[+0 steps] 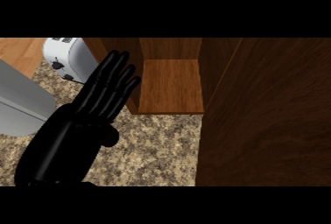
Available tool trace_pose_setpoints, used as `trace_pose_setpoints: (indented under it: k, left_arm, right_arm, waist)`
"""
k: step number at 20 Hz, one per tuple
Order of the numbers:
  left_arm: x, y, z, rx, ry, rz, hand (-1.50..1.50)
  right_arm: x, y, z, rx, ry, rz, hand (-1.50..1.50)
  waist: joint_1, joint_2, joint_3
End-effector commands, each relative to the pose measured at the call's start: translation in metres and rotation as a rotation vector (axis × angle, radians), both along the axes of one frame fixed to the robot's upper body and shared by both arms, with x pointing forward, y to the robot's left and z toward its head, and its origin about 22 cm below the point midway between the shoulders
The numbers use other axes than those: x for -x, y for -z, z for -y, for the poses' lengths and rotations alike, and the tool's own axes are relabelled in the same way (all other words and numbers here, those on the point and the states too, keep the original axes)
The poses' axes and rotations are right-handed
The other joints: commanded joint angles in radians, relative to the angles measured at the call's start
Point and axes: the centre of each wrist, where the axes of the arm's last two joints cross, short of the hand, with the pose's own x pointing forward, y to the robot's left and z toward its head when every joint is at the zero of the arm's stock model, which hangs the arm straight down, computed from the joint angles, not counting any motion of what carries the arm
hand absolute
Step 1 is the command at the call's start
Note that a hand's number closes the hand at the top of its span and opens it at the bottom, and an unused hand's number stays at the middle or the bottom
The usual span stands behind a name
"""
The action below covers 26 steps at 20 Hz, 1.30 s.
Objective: Pick up the wine, place it into the cabinet and close the cabinet
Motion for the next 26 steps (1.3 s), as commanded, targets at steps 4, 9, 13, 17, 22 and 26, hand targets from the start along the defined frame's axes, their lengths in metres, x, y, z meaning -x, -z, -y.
trace_pose_setpoints:
  k: [4, 9, 13, 17, 22, 26]
  left_arm:
    - [0.021, -0.022, 0.008, -0.006, -0.005, -0.024, -1.5]
    - [0.036, -0.025, -0.006, 0.004, -0.067, -0.02, -1.5]
    - [0.028, -0.039, 0.008, 0.012, -0.089, -0.026, -1.5]
    - [0.039, -0.034, 0.002, -0.016, -0.112, -0.003, -1.5]
    - [0.034, -0.036, -0.016, -0.022, -0.161, -0.02, -1.5]
    - [0.028, -0.037, -0.02, -0.008, -0.179, -0.042, -1.5]
  right_arm:
    - [0.045, -0.038, 0.007, -0.013, -0.026, 0.023, -1.5]
    - [0.055, -0.046, 0.003, -0.029, -0.016, 0.019, -1.5]
    - [0.051, -0.043, 0.008, -0.007, -0.02, 0.018, -1.5]
    - [0.054, -0.047, 0.006, -0.019, -0.029, 0.033, -1.5]
    - [0.059, -0.048, 0.0, -0.043, -0.024, 0.03, -1.5]
    - [0.045, -0.048, -0.004, -0.036, 0.003, 0.018, -1.5]
  waist:
    - [-0.003, 0.0, 0.0]
    - [-0.001, -0.001, -0.001]
    - [-0.008, 0.0, 0.001]
    - [-0.003, 0.0, 0.0]
    - [-0.006, 0.001, -0.001]
    - [0.001, 0.003, -0.001]
